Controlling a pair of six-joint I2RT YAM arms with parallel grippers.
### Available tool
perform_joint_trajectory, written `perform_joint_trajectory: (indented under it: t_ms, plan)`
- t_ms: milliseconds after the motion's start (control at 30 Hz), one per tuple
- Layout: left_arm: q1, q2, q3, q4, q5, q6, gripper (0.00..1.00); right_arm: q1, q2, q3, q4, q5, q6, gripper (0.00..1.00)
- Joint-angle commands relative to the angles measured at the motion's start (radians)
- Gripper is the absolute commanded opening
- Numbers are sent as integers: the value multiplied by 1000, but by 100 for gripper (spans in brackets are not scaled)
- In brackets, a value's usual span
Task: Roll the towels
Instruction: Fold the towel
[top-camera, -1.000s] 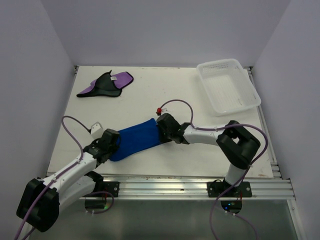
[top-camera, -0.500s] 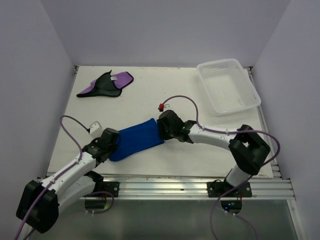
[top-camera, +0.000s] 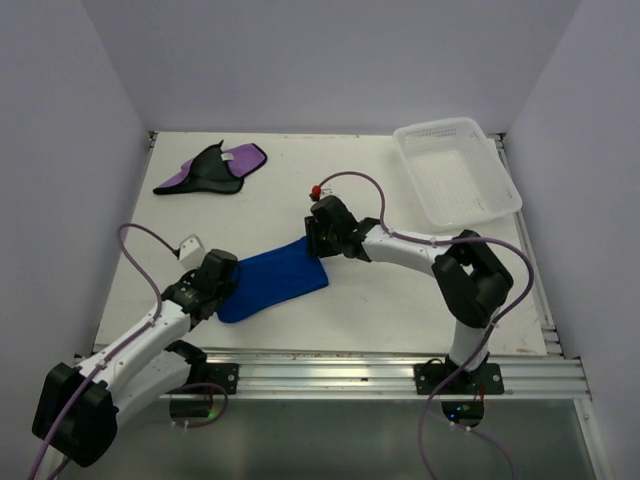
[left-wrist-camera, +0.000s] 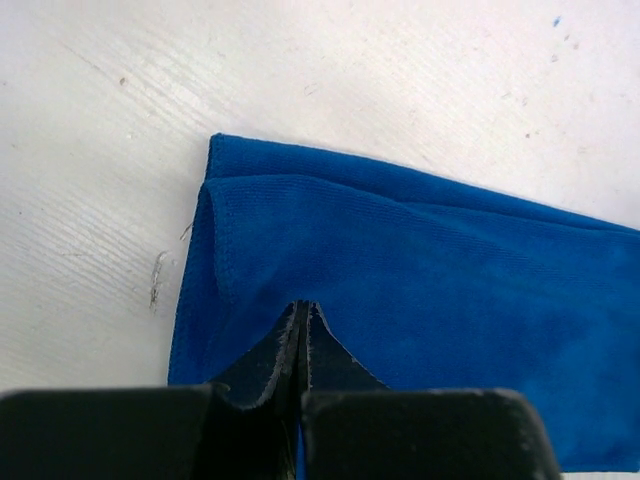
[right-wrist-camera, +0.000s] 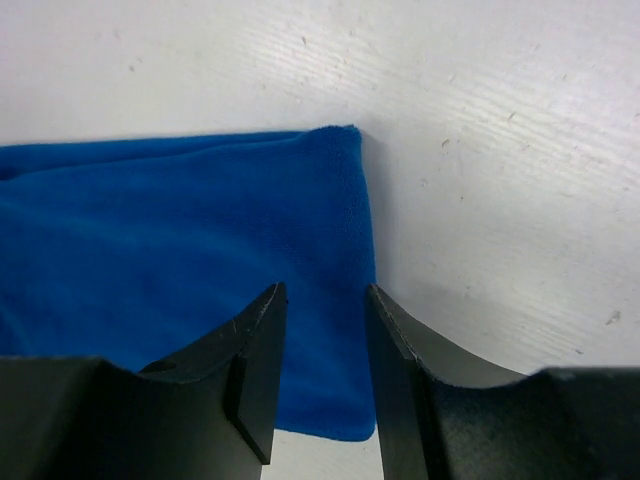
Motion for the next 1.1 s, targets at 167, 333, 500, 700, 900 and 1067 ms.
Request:
perform_joint_trajectory:
  t_ms: [167, 333, 500, 700, 900, 1067]
  plan:
    - [0, -69, 102, -27, -40, 71, 1, -1, 76, 27, 6, -33, 9, 45]
    - [0, -69, 118, -33, -30, 74, 3, 0, 82, 4, 17, -30, 12, 46]
    - [0, -69, 126, -37, -31, 85, 3, -6, 88, -10, 14, -22, 12, 46]
    - [0, -83, 149, -62, -56, 103, 3, -7, 98, -18, 17, 0, 12, 46]
    - [0, -83, 176, -74, -63, 122, 5, -7, 105, -41, 60, -46, 38, 34]
    - [0, -94, 201, -97, -80, 141, 14, -7, 91, -71, 79, -56, 55, 7]
